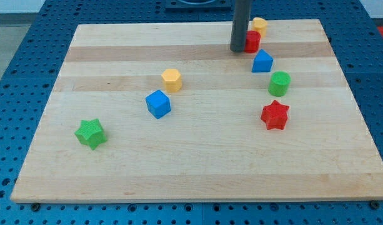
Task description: Move the yellow hexagon towards the right
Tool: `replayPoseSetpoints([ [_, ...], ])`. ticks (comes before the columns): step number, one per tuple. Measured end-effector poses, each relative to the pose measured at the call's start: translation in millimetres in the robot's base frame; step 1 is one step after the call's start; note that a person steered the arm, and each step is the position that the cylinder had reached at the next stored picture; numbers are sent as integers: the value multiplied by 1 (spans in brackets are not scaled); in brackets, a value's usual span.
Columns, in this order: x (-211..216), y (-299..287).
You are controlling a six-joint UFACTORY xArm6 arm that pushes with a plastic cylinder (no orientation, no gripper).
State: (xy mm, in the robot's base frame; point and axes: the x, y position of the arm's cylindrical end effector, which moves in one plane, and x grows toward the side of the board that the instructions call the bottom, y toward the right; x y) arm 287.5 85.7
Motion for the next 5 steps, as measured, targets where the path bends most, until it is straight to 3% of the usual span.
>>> replayPoseSetpoints([
  [1,0,0],
  [3,-6,-137],
  [4,27,-186],
  [5,46,-192],
])
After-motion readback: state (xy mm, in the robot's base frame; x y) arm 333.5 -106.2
